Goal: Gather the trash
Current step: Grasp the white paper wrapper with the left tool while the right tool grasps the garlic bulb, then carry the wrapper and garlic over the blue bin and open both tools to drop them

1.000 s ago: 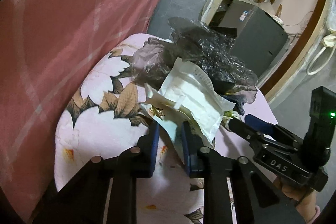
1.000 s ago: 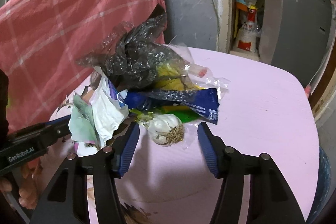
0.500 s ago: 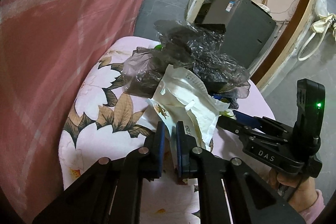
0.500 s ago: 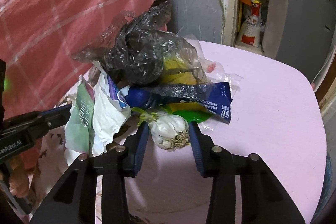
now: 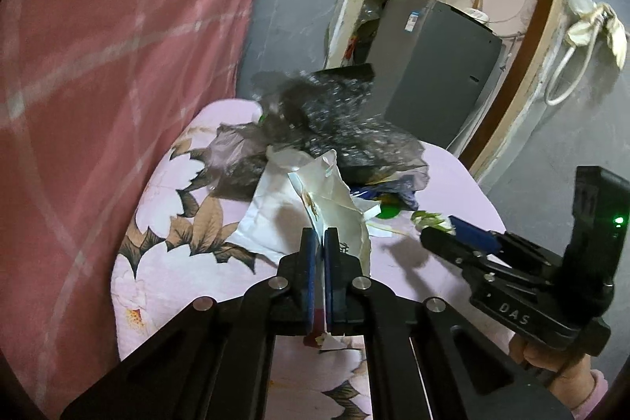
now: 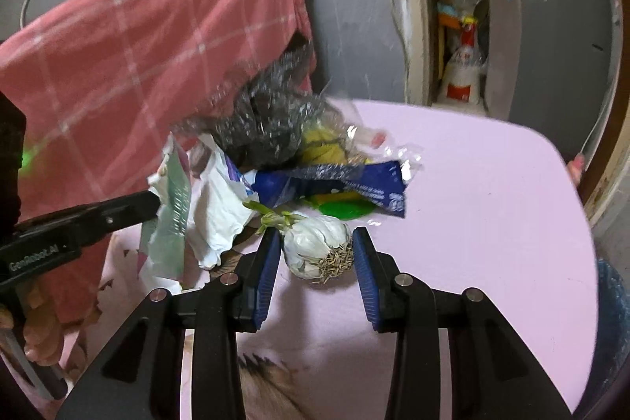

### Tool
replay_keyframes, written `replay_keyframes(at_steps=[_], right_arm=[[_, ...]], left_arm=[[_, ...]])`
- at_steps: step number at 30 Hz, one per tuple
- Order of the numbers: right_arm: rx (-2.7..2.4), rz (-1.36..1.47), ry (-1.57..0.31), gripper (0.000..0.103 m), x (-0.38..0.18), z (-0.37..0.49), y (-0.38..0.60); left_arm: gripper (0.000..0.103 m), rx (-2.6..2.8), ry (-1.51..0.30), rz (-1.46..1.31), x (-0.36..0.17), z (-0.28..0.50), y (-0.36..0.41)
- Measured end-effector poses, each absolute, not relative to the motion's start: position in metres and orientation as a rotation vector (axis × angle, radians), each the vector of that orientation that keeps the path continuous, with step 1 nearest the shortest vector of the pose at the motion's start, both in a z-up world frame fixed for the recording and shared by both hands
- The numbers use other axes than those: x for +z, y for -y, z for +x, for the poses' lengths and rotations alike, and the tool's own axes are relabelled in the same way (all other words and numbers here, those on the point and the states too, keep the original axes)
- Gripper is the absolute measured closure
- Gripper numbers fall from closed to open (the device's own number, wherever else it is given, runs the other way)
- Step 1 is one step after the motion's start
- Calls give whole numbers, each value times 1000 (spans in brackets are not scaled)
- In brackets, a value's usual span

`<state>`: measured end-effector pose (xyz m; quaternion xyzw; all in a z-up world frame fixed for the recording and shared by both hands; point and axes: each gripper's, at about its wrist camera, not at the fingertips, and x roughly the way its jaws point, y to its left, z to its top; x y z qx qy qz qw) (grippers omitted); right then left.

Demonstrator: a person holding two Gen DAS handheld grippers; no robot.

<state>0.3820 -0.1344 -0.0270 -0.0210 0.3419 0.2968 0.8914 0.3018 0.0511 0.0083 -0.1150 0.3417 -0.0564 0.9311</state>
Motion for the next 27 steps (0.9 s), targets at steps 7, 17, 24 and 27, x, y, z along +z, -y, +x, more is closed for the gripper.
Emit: replay_keyframes(at_steps=[7, 17, 24, 27], right_arm=[[566, -7, -559, 68, -8, 359, 159], [432, 4, -356, 68, 15, 327, 215], [258, 23, -258, 68, 19, 313, 268], [191, 21, -232, 68, 17, 310, 291]], left_arm=[[101, -107, -623, -186, 13, 292, -26], [101, -167, -492, -178, 21, 289, 29], [101, -230, -430, -180, 24, 295, 84], [101, -262, -411, -173, 23, 298, 110]])
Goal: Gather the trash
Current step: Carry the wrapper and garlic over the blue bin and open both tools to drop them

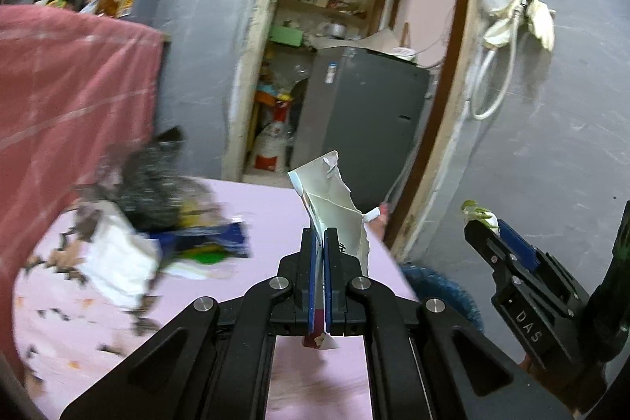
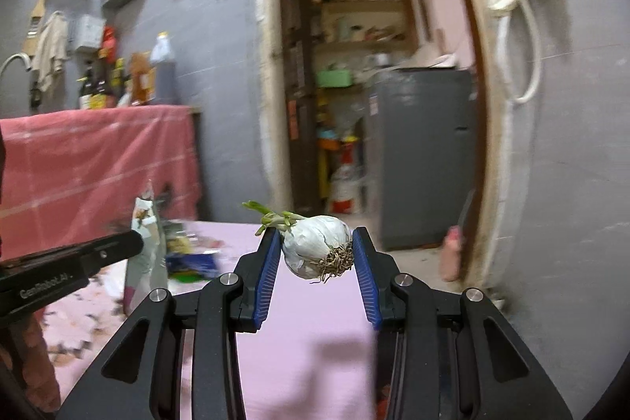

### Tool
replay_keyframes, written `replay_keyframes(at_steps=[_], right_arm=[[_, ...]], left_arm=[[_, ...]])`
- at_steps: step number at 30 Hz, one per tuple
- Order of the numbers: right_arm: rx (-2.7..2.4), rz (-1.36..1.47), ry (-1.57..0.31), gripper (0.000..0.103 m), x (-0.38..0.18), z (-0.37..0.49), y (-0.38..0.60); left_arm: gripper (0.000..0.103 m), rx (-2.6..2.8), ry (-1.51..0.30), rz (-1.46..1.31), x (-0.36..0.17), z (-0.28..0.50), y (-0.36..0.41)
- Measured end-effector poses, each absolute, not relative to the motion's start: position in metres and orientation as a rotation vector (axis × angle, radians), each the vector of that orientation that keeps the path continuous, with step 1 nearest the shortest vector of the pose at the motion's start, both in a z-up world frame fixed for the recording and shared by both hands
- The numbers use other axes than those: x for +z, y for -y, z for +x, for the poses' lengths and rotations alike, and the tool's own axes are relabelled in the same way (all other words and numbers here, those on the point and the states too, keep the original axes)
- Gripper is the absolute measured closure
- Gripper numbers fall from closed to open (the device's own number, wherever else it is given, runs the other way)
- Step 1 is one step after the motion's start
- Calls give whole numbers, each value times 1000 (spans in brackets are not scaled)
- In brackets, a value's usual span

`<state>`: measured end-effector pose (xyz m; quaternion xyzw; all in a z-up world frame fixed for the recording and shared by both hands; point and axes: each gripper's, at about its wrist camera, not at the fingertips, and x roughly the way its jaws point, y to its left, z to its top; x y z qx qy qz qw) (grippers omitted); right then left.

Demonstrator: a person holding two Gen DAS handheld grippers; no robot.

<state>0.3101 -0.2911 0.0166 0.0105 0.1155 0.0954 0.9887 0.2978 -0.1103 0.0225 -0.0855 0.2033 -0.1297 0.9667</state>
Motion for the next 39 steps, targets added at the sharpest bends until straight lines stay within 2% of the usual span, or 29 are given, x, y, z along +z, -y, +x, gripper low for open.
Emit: replay_keyframes(at_steps=[10, 21, 39], right_arm=[[36, 46, -236, 68, -3, 315, 373], [-57, 101, -304, 68, -37, 322, 438], [-40, 173, -435, 67, -68, 333, 465]], left_arm=[[101, -386, -422, -134, 9, 323, 201], [101, -456, -535, -112, -23, 360, 273], [101, -454, -636, -65, -65, 375, 293]])
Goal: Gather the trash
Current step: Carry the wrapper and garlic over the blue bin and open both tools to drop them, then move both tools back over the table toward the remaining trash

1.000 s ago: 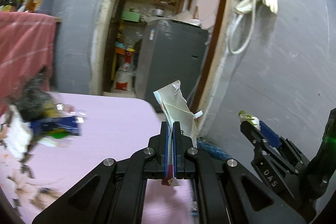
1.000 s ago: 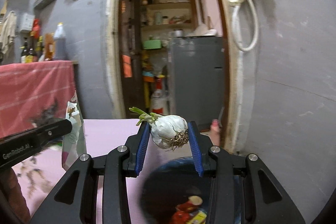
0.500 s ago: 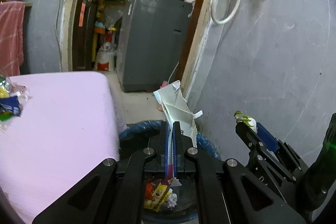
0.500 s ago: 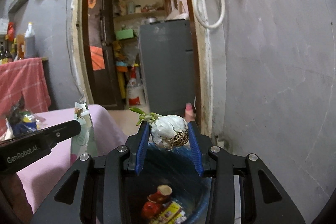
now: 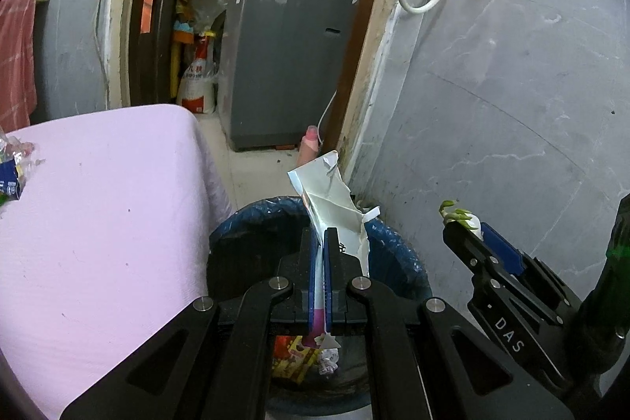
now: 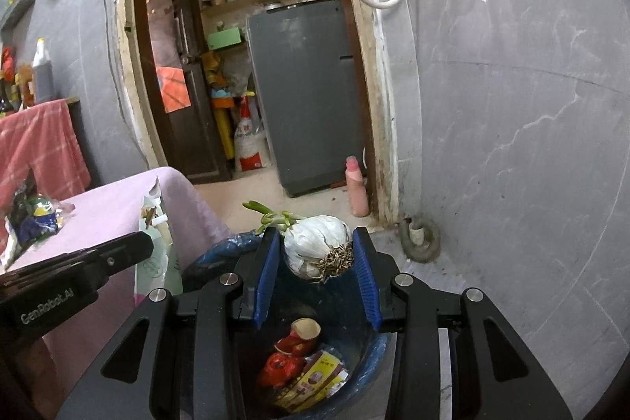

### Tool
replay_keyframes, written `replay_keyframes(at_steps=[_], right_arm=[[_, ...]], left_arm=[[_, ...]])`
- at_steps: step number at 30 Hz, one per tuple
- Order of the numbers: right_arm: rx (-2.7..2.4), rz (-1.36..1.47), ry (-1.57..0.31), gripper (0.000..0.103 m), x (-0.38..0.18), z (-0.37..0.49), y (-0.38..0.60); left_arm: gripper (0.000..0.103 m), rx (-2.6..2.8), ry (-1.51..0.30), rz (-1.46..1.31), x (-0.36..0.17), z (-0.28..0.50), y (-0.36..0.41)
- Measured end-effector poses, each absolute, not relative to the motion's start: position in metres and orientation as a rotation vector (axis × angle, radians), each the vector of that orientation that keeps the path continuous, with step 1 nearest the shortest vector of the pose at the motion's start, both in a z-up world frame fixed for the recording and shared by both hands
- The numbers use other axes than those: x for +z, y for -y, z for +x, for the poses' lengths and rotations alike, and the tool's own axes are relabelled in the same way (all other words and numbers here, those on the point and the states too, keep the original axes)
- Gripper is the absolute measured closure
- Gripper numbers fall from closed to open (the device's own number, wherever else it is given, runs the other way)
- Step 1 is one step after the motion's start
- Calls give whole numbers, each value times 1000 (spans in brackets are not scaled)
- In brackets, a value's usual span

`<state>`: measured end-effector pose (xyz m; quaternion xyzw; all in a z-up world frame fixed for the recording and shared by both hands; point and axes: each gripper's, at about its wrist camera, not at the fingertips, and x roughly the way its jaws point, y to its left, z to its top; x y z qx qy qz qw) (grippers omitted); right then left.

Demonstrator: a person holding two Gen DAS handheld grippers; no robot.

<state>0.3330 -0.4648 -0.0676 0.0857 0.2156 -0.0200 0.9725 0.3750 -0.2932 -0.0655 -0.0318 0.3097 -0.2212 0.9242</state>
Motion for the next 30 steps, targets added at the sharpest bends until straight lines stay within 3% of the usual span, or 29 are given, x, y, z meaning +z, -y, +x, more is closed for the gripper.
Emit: replay_keyframes(at_steps=[14, 20, 22, 24, 26, 30], right_arm=[[-14, 197, -464, 66, -69, 343, 469], [-12, 206, -456, 60, -69, 341, 470], [-14, 206, -451, 59, -67, 340, 470], [-16, 210, -443, 58, -66, 339, 470], [-23, 214, -427, 49, -62, 336, 470], [-32, 207, -390, 44, -53, 330, 468]], left_arm=[[101, -442, -668, -114, -65, 379, 286], [100, -435, -662, -129, -62, 377, 283], [97, -433, -652, -136, -60, 377, 280], [87, -433, -637, -146, -59, 374, 277], [80, -426, -616, -156, -56, 370, 275], [75, -405, -560, -148, -43, 364, 269]])
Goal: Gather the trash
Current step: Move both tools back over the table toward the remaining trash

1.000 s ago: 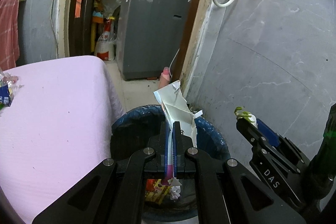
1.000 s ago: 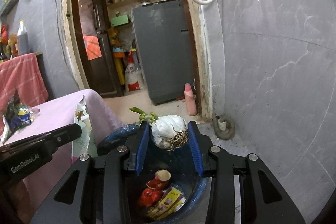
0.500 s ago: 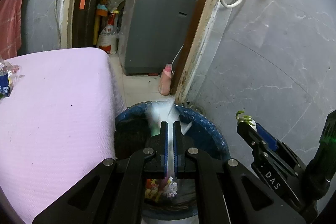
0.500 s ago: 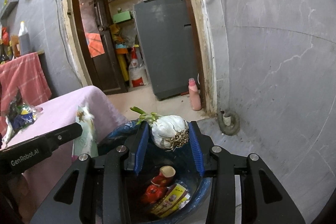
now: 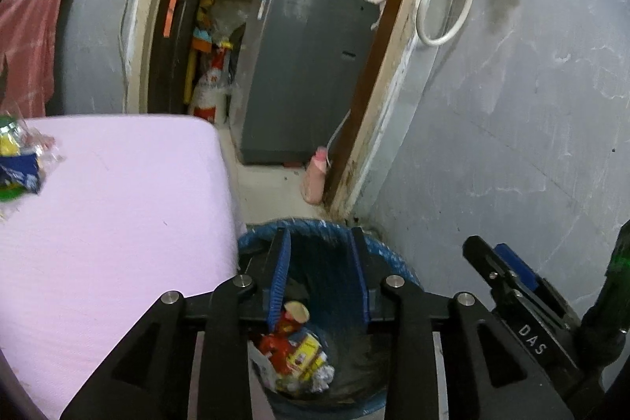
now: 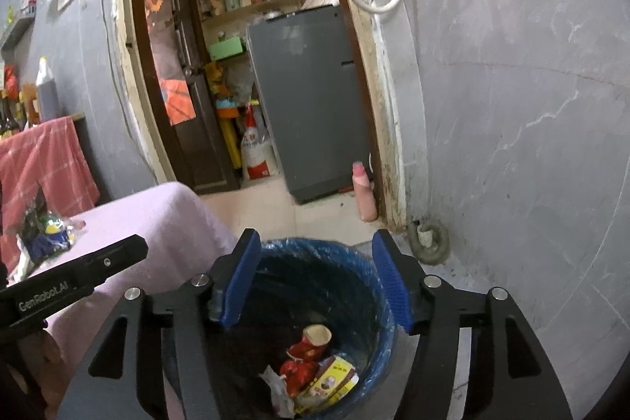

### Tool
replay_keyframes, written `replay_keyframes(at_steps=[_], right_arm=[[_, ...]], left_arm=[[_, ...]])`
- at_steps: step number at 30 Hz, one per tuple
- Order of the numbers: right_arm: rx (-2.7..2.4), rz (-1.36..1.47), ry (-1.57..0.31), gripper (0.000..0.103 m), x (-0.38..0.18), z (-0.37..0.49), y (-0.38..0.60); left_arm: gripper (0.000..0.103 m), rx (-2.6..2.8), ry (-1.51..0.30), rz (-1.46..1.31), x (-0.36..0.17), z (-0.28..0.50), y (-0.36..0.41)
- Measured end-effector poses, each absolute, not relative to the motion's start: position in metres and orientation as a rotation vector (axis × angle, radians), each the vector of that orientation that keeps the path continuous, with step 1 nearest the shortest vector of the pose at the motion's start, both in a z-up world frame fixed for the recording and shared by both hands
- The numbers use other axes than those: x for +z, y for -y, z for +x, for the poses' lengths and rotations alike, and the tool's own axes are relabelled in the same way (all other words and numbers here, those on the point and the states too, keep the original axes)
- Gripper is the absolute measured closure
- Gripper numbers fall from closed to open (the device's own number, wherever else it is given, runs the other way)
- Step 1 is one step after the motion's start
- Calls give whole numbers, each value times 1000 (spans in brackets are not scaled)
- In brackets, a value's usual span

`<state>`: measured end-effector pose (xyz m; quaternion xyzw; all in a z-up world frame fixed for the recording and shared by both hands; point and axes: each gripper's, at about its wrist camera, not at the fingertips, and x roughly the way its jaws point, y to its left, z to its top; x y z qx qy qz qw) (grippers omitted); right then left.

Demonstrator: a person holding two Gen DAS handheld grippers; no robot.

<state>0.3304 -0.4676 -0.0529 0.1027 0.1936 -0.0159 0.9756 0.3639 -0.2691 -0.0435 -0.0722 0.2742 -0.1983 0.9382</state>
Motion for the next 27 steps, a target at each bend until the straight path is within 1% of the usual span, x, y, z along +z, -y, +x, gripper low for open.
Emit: replay_keyframes(at_steps=[1, 3, 5, 6, 7, 9, 10, 12, 13, 14, 15, 18, 27], right_arm=[[-35, 202, -380, 43, -50, 329, 467], [-38, 198, -358, 35, -44, 325, 464], [-39, 191, -337, 32, -37, 322, 461], [-40, 187, -327, 30, -34, 321, 459], [-39, 186, -318, 26, -31, 319, 458], [-37, 182, -302, 21, -26, 317, 455], [-34, 176, -290, 19, -23, 315, 453], [-29, 168, -276, 12, -17, 313, 447], [-24, 168, -270, 9, -15, 312, 445], [-18, 170, -263, 2, -13, 312, 443], [-11, 172, -252, 0, -11, 310, 439], [8, 177, -237, 0, -5, 307, 429], [84, 179, -225, 0, 10, 298, 390]], left_arm=[[73, -401, -551, -146, -42, 362, 268], [65, -388, -524, -148, -35, 358, 262], [59, -372, -501, -148, -29, 355, 256], [55, -361, -489, -146, -26, 354, 253], [51, -351, -481, -144, -23, 352, 250], [40, -326, -464, -143, -18, 349, 241], [36, -313, -454, -143, -15, 347, 236], [17, -285, -439, -142, -11, 343, 226], [13, -267, -428, -144, -8, 341, 221], [9, -256, -420, -145, -7, 340, 217], [8, -246, -409, -147, -5, 336, 210], [6, -222, -400, -143, -1, 330, 195], [6, -156, -366, -105, 10, 304, 153]])
